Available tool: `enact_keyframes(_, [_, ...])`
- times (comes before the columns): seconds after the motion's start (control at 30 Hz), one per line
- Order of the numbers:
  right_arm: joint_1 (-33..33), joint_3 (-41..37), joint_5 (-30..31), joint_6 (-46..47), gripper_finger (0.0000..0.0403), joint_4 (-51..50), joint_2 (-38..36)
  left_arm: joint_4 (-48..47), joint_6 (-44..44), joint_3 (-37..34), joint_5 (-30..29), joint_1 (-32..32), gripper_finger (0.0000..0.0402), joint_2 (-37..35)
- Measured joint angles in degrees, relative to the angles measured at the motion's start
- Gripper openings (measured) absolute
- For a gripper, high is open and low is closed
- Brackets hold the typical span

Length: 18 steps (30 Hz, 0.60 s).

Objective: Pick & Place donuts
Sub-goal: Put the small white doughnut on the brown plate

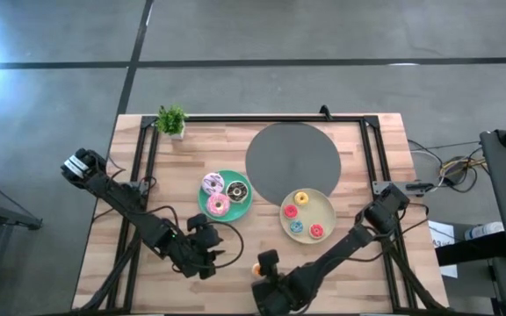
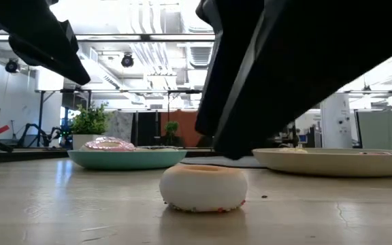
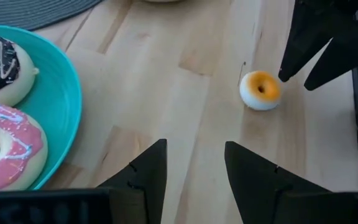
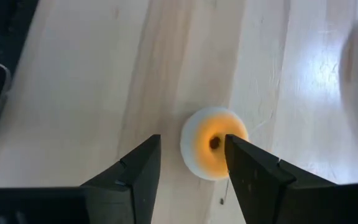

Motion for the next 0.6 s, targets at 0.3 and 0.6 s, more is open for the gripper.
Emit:
enact_keyframes(0.3, [-1.1,-3.0,-2.9,0.0,0.0161,2.5,0.0,0.0,-0.4,0.0,-0.6,0.0,0.0135,0.0])
enact_keyframes(0.6, [-2.6,-3.9,-4.2,0.8,0.0121,3.5,0.0,0.0,-0.5,0.0,-0.8,0.0,0.0135,0.0])
